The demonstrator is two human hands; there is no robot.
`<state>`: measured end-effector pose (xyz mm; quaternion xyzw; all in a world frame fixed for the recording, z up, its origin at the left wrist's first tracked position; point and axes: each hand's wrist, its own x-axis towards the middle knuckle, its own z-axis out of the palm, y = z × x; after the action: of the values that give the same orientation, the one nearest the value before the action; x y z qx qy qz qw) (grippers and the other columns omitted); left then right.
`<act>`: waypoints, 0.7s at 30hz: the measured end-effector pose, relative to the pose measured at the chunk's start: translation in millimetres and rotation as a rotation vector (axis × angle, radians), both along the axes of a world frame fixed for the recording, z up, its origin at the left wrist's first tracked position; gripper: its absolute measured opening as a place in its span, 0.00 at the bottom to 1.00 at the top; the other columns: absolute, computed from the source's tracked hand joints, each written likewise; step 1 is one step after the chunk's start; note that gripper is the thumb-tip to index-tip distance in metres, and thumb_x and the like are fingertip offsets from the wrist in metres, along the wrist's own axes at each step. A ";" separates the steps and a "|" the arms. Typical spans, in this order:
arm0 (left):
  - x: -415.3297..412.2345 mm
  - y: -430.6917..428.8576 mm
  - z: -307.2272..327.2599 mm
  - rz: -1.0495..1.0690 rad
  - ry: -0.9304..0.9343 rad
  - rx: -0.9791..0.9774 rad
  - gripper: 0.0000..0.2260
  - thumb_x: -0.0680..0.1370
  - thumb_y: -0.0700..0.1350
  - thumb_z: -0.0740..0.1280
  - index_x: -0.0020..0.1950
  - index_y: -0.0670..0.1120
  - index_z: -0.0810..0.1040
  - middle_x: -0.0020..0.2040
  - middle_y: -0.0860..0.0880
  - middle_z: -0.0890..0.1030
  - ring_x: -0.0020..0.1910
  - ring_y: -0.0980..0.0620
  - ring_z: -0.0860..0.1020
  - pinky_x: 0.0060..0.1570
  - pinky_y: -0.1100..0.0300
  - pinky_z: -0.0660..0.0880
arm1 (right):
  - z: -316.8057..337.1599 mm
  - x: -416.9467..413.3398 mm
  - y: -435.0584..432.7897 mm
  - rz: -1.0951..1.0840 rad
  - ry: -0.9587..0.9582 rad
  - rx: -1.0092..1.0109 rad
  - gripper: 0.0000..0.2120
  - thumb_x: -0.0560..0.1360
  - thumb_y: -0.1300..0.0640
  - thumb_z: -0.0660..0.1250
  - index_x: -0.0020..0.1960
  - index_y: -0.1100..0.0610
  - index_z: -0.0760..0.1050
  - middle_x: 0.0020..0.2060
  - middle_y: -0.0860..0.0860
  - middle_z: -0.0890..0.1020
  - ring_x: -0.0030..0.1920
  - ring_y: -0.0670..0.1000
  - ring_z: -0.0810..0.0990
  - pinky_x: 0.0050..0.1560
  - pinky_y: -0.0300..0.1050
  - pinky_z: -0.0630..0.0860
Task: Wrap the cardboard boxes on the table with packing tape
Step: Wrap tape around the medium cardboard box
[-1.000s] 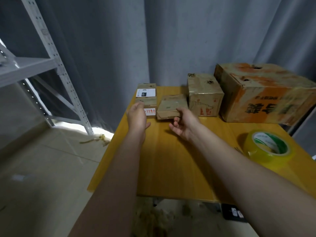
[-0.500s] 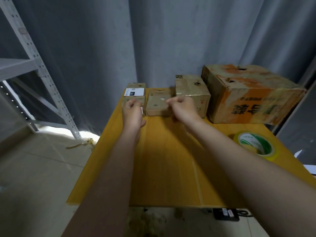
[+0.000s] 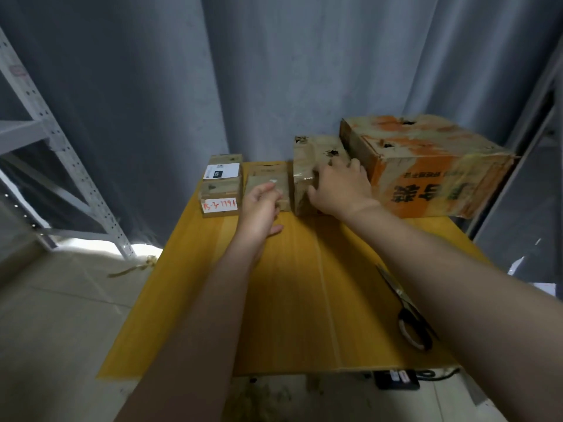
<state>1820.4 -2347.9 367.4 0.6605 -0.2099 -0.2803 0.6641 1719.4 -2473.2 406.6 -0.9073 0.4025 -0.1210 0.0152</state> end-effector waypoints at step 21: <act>-102.2 85.8 36.0 -0.074 -0.549 0.500 0.11 0.78 0.57 0.68 0.49 0.49 0.81 0.45 0.48 0.84 0.48 0.42 0.83 0.48 0.50 0.81 | 29.6 -112.1 121.1 -0.031 -0.166 0.039 0.16 0.76 0.46 0.67 0.59 0.52 0.82 0.59 0.56 0.82 0.60 0.65 0.80 0.56 0.54 0.77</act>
<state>1718.2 -2262.1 403.5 0.8449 -0.3289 -0.1590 0.3908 1607.3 -2352.1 436.2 -0.8873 0.4162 -0.1880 0.0645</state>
